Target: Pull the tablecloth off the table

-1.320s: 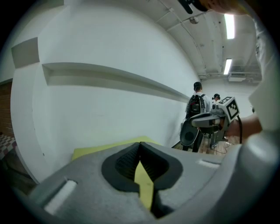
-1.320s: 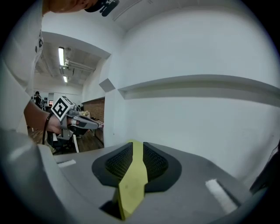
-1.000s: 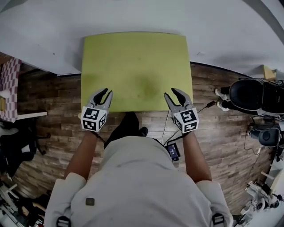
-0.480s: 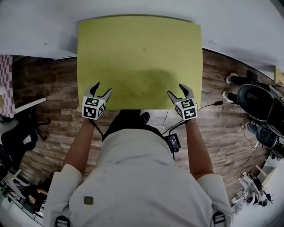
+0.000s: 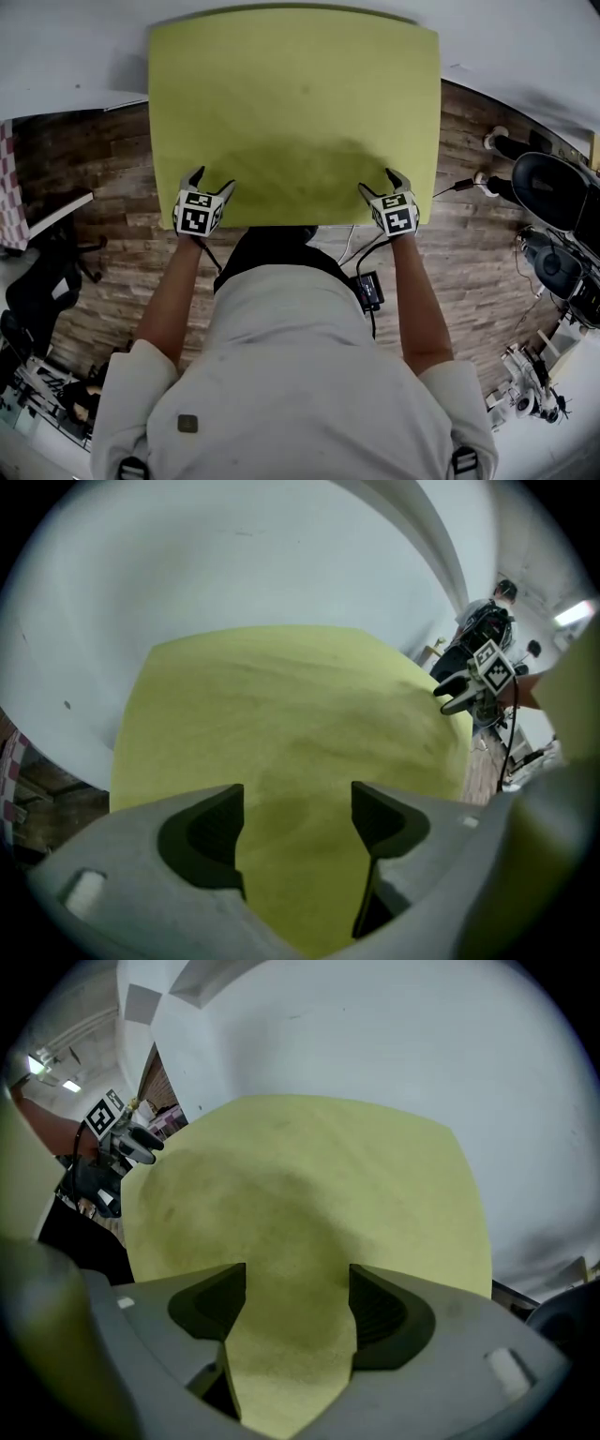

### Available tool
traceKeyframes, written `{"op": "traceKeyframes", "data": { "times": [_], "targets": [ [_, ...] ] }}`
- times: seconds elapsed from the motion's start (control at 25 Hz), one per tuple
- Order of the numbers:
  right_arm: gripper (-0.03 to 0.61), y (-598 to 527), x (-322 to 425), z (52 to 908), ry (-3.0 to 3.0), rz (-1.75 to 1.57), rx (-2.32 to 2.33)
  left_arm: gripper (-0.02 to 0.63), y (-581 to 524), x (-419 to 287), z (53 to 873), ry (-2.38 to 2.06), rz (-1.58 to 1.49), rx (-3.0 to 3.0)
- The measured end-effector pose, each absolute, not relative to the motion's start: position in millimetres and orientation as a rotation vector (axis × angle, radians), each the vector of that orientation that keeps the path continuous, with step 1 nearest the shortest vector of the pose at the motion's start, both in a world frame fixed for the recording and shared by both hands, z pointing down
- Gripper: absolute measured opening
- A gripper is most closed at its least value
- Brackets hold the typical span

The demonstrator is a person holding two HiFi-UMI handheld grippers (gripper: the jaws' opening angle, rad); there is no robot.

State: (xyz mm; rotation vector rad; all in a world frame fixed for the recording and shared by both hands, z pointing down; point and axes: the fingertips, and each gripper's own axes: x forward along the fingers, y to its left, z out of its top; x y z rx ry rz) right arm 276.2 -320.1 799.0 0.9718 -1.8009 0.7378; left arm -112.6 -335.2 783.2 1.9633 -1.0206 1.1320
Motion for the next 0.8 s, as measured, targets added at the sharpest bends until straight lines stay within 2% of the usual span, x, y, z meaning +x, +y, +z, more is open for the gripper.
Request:
{"op": "traceKeyframes", "data": {
  "times": [0.36,0.52,0.64,0.8],
  "targets": [
    [0.359,-322,275,803,-1.770,0.743,0.975,0.370,-340,-118,803,-1.067,1.203,1.941],
    [0.317,-322,272,802,-1.783,0.730,0.963,0.353,-339,-117,803,-1.073,1.199,1.936],
    [0.252,-324,267,802,-1.784,0.723,0.961,0.286,-343,-118,802,-1.070,1.177,1.933],
    [0.155,-330,261,801,-1.796,0.713,0.928,0.154,-350,-111,799,-1.056,1.146,1.955]
  ]
}}
